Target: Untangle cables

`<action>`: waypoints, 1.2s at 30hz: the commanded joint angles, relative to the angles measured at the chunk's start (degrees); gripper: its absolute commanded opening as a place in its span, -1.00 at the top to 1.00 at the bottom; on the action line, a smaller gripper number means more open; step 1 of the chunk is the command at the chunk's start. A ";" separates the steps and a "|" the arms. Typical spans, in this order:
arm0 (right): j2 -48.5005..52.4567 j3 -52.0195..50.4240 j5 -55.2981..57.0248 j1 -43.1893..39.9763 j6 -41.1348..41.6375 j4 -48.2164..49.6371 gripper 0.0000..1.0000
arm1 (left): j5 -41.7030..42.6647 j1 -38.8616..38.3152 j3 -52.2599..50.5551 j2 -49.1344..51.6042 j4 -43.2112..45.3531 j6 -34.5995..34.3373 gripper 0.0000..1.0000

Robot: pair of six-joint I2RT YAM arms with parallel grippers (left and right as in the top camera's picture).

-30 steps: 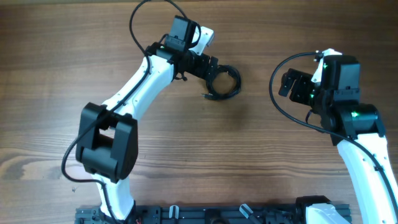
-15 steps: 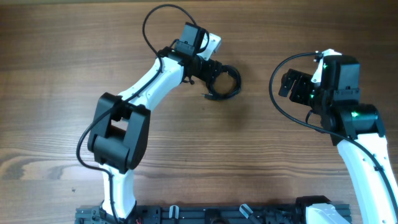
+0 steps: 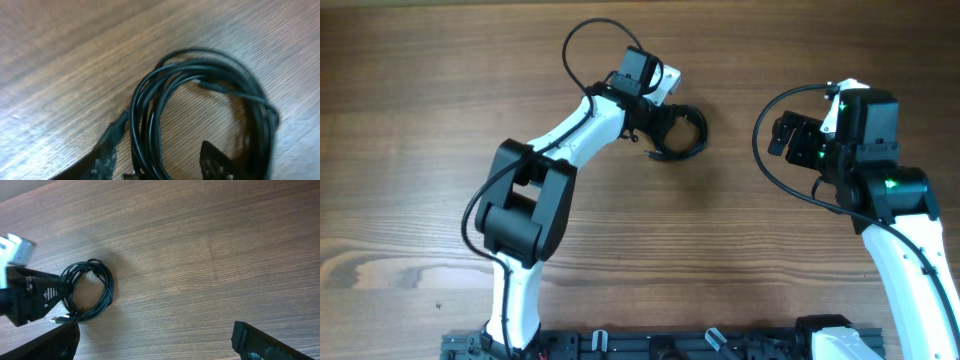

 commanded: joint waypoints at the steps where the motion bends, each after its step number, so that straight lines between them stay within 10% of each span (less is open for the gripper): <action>1: 0.48 0.00 1.14 0.24 -0.59 0.13 -0.99 | 0.55 -0.33 0.90 1.14 0.37 -0.11 -0.02; 14: 0.48 0.00 0.92 0.24 -0.57 0.00 -0.99 | 0.52 -0.31 0.90 1.14 0.35 -0.11 0.92; 36: 0.59 -0.17 0.81 0.24 -1.68 -1.18 -0.99 | -0.37 -0.31 0.92 -22.53 -1.33 -1.20 0.92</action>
